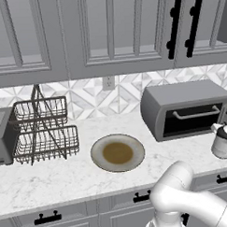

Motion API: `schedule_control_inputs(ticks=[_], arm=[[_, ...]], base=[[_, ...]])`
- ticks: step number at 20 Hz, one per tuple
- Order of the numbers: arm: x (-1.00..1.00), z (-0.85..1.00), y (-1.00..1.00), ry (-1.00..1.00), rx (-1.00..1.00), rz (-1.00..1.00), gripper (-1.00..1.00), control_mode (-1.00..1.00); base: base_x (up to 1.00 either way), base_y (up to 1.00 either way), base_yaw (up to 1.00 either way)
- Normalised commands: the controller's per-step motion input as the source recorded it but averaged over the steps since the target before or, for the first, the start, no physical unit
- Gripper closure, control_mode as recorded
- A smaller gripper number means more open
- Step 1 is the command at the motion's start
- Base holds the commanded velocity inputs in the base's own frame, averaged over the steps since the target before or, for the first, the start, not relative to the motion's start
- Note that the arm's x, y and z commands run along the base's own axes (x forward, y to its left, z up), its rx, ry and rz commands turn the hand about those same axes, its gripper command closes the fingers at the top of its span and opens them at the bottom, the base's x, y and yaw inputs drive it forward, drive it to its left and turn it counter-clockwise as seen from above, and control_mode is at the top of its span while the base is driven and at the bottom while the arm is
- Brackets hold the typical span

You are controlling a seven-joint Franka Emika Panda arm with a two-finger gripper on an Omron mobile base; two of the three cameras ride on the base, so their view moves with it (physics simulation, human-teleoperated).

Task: Pick up the kebab skewer and baguette bread, and place them inside the toaster oven. Close the toaster oven door and start by setting the timer.

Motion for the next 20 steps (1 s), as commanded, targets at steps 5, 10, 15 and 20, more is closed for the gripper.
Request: schedule_control_inputs(ticks=[5, 10, 15, 20], arm=[[0.00, 0.25, -0.14, -0.05, 0.34, 0.02, 1.00, -1.00], [0.00, 0.08, -0.03, -0.10, 0.37, 0.04, 1.00, -1.00], [0.02, 0.11, 0.00, -0.19, 0.37, 0.08, 1.00, -1.00], [0.02, 0.08, 0.00, -0.17, 0.37, 0.09, 1.00, -1.00]], base=[[0.00, 0.00, 0.00], [0.00, 0.00, 0.00], [0.00, 0.00, 0.00], [0.00, 0.00, 0.00]])
